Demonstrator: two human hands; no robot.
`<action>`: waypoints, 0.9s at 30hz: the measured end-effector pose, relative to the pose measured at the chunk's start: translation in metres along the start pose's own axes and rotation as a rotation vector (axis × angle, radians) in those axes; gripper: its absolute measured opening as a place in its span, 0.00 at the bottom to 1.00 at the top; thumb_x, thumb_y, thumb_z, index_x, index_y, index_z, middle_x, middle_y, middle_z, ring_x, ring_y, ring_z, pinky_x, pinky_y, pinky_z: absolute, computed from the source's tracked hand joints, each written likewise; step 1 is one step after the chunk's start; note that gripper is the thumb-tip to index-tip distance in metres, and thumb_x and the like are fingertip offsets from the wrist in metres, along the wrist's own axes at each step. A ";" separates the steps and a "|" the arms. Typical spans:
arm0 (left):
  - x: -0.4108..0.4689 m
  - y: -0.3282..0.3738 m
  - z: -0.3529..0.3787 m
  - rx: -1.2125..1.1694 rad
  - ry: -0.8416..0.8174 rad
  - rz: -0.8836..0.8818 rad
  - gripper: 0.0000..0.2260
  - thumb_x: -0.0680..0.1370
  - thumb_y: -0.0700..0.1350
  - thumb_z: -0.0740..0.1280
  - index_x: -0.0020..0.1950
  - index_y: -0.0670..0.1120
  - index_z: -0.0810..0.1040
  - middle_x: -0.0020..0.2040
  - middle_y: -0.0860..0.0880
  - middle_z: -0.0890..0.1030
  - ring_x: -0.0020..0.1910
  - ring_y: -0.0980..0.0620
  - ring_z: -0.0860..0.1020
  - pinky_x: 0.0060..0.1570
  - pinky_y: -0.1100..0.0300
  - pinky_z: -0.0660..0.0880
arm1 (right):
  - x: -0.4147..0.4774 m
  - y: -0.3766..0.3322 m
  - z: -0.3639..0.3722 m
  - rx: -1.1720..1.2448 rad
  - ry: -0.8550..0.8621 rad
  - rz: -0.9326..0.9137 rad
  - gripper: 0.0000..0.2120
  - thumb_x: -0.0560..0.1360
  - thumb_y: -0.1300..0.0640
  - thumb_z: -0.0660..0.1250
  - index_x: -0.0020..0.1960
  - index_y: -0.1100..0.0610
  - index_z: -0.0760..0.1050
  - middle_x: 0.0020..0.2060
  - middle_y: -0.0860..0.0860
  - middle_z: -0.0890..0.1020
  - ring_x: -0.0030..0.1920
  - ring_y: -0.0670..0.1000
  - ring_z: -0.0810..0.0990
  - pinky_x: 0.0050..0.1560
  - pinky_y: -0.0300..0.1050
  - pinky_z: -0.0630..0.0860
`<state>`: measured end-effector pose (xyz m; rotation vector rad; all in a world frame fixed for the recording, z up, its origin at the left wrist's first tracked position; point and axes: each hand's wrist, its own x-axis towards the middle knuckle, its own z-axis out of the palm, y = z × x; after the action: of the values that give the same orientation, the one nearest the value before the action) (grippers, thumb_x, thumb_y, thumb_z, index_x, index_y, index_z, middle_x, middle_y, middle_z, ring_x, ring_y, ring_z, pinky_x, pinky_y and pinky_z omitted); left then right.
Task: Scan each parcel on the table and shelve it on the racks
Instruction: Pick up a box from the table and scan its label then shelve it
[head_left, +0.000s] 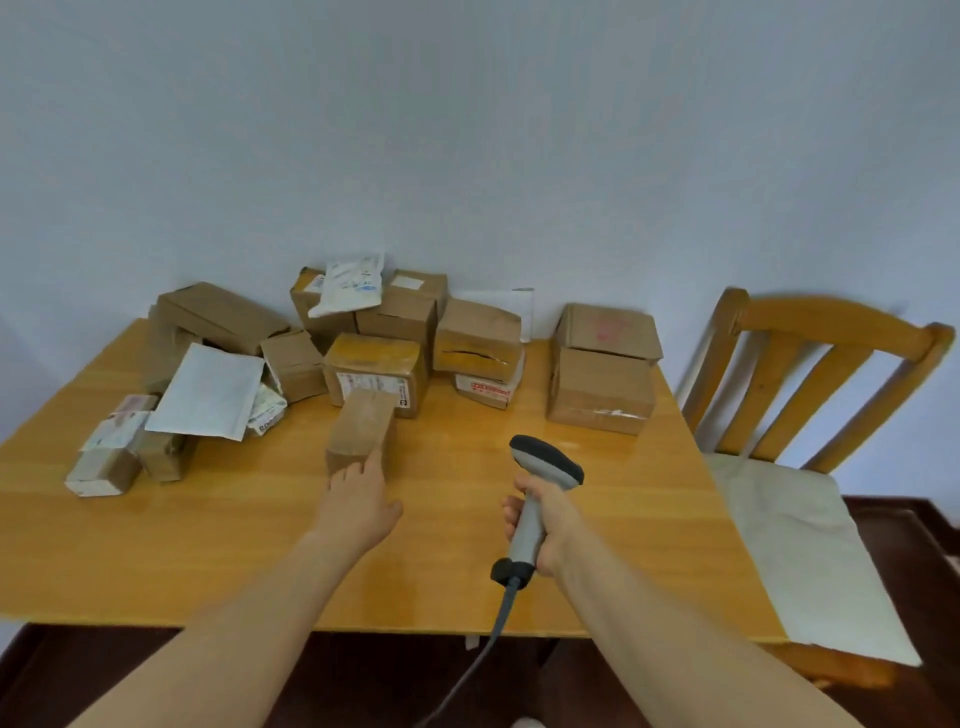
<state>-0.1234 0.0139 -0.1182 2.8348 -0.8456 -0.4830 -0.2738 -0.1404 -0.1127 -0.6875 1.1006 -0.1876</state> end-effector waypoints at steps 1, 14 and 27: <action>0.011 0.009 0.000 -0.003 0.003 0.016 0.35 0.79 0.53 0.64 0.79 0.44 0.50 0.74 0.43 0.64 0.72 0.42 0.64 0.68 0.51 0.65 | 0.012 -0.013 0.001 0.014 0.018 -0.021 0.06 0.75 0.60 0.70 0.46 0.64 0.77 0.32 0.56 0.80 0.28 0.51 0.76 0.30 0.44 0.74; 0.166 0.212 0.021 -0.239 -0.130 0.131 0.26 0.81 0.52 0.61 0.77 0.45 0.59 0.74 0.46 0.66 0.72 0.48 0.67 0.68 0.55 0.66 | 0.138 -0.197 -0.092 0.048 0.244 -0.247 0.08 0.73 0.65 0.70 0.50 0.61 0.74 0.37 0.55 0.76 0.34 0.52 0.74 0.39 0.48 0.74; 0.234 0.278 0.039 -0.456 -0.179 -0.028 0.24 0.80 0.43 0.64 0.75 0.40 0.63 0.71 0.42 0.71 0.69 0.43 0.70 0.66 0.52 0.67 | 0.191 -0.228 -0.127 0.004 0.219 -0.233 0.11 0.71 0.65 0.71 0.52 0.58 0.79 0.42 0.50 0.79 0.41 0.50 0.74 0.39 0.44 0.71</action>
<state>-0.0933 -0.3488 -0.1527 2.4124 -0.6244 -0.8255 -0.2530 -0.4606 -0.1558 -0.8046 1.2268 -0.4733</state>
